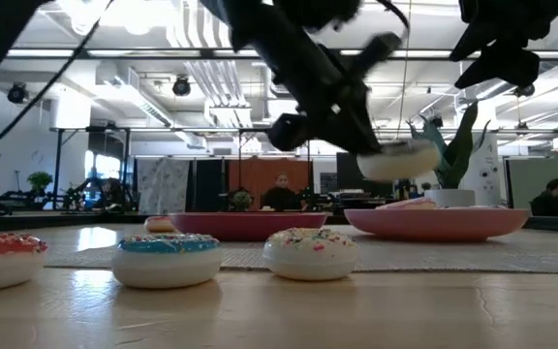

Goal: Pick & Place donuts
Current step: Put the large black doughnut on the light pink plate, then put the small orange doughnut on the pink plate

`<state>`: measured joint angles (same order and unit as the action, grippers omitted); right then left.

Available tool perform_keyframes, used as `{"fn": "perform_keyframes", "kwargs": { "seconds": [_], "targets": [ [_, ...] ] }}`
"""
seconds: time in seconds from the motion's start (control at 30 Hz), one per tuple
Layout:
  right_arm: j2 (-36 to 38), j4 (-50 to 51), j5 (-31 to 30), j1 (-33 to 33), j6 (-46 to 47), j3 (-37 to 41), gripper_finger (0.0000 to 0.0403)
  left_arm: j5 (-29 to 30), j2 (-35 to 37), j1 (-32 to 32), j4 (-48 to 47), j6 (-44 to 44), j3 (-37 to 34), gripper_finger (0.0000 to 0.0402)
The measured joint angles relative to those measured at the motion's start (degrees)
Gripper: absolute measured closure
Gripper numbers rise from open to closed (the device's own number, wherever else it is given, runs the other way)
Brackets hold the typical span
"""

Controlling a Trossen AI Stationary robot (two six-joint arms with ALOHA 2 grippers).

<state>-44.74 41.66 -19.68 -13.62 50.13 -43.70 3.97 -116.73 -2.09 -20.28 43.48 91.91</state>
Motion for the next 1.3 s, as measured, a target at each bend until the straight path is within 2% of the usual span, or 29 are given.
{"fn": "perform_keyframes", "kwargs": {
  "seconds": [0.2, 0.37, 0.53, 0.73, 0.87, 1.13, 1.3],
  "targets": [
    [3.21, 0.12, -0.19, 0.00, -0.14, 0.00, 0.0188, 0.05, -8.74, 0.02, -7.44, -0.05, 9.79, 0.0401],
    [5.50, 0.16, -1.29, 0.00, -0.59, 0.00, 0.0188, 0.36, -10.59, 0.11, -8.50, -0.02, 12.44, 0.0399],
    [6.12, 2.86, -1.49, 0.00, -0.61, -0.02, 0.0188, 2.37, -10.31, 0.19, -11.31, 0.36, 11.92, 0.0359],
    [5.50, 4.84, -1.49, 0.00, -1.51, -0.02, 0.0188, 2.38, -9.61, 0.22, -11.75, 0.31, 12.05, 0.0289],
    [5.25, 4.89, -1.46, 0.00, -2.54, -0.02, 0.0188, 1.92, -9.53, 0.20, -12.65, 0.34, 12.07, 0.0260],
    [5.21, 4.87, -1.46, 0.00, -3.64, 0.04, 0.0188, 2.02, -7.06, 0.15, -18.30, -2.64, 12.01, 0.0251],
    [5.19, 4.79, -1.37, 0.00, -3.80, 0.42, 0.0188, 10.20, -1.46, -0.72, -23.44, -4.41, 11.97, 0.0250]
  ]
}}
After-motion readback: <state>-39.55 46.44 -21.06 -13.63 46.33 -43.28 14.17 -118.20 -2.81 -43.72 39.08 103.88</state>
